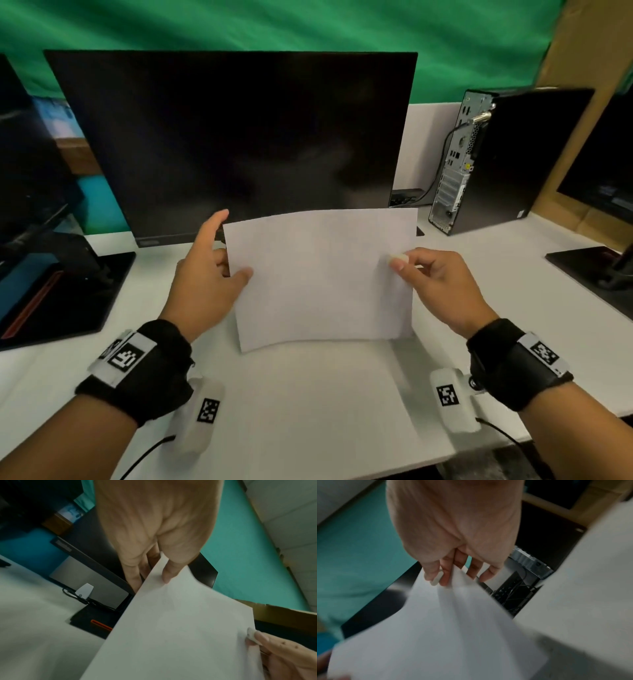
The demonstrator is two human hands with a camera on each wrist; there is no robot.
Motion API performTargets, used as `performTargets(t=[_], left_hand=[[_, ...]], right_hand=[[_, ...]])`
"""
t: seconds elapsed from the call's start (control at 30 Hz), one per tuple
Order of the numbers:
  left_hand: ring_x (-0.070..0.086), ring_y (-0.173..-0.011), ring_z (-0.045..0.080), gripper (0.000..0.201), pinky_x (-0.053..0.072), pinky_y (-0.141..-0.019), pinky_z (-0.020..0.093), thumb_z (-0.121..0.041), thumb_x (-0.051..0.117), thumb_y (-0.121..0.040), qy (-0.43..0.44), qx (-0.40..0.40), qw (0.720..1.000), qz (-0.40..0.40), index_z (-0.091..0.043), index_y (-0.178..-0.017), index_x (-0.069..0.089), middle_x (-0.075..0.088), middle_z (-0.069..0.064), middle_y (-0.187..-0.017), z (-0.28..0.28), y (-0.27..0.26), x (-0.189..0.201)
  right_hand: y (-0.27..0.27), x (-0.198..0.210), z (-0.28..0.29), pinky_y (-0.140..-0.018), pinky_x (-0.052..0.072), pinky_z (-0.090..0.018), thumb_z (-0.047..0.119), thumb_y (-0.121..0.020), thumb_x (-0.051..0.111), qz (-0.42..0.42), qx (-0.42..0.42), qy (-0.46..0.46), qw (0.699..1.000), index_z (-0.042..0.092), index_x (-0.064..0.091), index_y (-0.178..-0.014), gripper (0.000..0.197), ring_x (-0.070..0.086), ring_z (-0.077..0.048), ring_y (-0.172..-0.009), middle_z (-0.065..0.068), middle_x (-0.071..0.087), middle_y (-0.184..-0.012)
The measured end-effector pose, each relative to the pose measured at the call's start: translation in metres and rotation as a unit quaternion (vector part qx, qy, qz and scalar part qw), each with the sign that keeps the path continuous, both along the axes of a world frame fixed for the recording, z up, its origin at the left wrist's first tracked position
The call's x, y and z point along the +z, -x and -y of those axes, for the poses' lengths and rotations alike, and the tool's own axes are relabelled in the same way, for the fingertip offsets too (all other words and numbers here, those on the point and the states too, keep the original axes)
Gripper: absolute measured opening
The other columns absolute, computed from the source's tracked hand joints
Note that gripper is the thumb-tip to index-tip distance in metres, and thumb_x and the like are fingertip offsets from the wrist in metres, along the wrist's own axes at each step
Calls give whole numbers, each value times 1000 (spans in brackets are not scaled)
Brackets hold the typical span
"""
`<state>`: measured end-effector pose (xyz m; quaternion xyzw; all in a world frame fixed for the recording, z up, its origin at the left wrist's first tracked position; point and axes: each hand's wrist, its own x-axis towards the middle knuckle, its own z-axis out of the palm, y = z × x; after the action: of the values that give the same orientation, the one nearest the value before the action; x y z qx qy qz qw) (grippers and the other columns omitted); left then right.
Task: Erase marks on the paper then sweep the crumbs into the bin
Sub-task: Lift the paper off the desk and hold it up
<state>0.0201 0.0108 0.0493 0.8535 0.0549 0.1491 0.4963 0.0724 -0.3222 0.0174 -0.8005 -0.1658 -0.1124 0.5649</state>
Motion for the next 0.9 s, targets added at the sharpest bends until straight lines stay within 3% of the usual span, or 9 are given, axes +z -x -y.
performTargets(t=[0.1, 0.17, 0.3, 0.47, 0.57, 0.63, 0.73, 0.83, 0.9], left_hand=[[67, -105, 11, 100, 53, -99, 52, -13, 79, -85, 19, 14, 1000, 15, -48, -155, 16, 67, -20, -102, 3, -6, 1], [67, -104, 10, 101, 54, -99, 51, -14, 80, -84, 13, 13, 1000, 22, -48, -155, 16, 67, -22, -99, 7, -7, 0], [65, -94, -3, 100, 54, -99, 48, -14, 82, -83, 8, 15, 999, 33, -45, -156, 20, 63, -32, -91, 12, -9, -3], [66, -94, -4, 97, 55, -97, 49, -14, 81, -84, 22, 15, 999, 38, -44, -155, 23, 66, -40, -82, 11, -14, -8], [69, -96, 0, 95, 56, -95, 42, -14, 79, -85, 28, 14, 998, 45, -42, -156, 22, 69, -34, -83, 10, -14, -3], [69, -92, 0, 94, 58, -86, 32, -13, 77, -87, 36, 12, 998, 49, -41, -157, 21, 71, -26, -84, 11, -12, 2], [69, -88, -1, 94, 60, -78, 29, -12, 76, -87, 38, 16, 997, 59, -41, -157, 21, 68, -24, -92, 9, -8, 9], [71, -89, 3, 93, 59, -88, 31, -12, 77, -87, 44, 29, 996, 68, -41, -157, 24, 73, -10, -97, 1, -6, 10], [69, -94, 2, 91, 53, -92, 25, -13, 78, -86, 40, 30, 997, 66, -40, -156, 26, 73, -8, -103, -5, -3, 12]], right_hand=[[-4, 7, 5, -88, 56, -41, 39, -91, 68, 19, -20, -11, 1000, 20, 79, -98, 23, 70, -12, -94, 7, 76, -98], [-8, 6, 11, -90, 56, -47, 40, -91, 68, 21, -22, 27, 999, 23, 80, -98, 22, 70, -12, -93, 9, 76, -98], [-10, 5, 21, -91, 55, -49, 42, -90, 68, 22, -34, 35, 999, 27, 80, -99, 21, 70, -10, -95, 13, 76, -101], [-12, 6, 26, -93, 56, -45, 38, -90, 70, 17, -44, 31, 998, 31, 79, -99, 16, 70, -8, -97, 14, 76, -104], [-15, 9, 24, -90, 57, -39, 35, -90, 70, 26, -47, 33, 998, 35, 78, -96, 9, 69, -4, -92, 15, 76, -102], [-18, 14, 22, -88, 58, -35, 35, -91, 70, 35, -52, 39, 997, 36, 77, -97, 9, 69, -4, -94, 16, 76, -103], [-24, 23, 14, -86, 58, -36, 37, -91, 69, 48, -47, 47, 997, 26, 79, -101, 17, 70, -7, -94, 12, 76, -104], [-29, 33, 8, -83, 60, -32, 35, -94, 67, 65, -45, 59, 995, 24, 78, -104, 18, 69, -7, -93, 12, 75, -104], [-32, 40, 2, -84, 60, -32, 34, -95, 66, 69, -37, 52, 996, 21, 78, -107, 21, 69, -9, -96, 9, 76, -105]])
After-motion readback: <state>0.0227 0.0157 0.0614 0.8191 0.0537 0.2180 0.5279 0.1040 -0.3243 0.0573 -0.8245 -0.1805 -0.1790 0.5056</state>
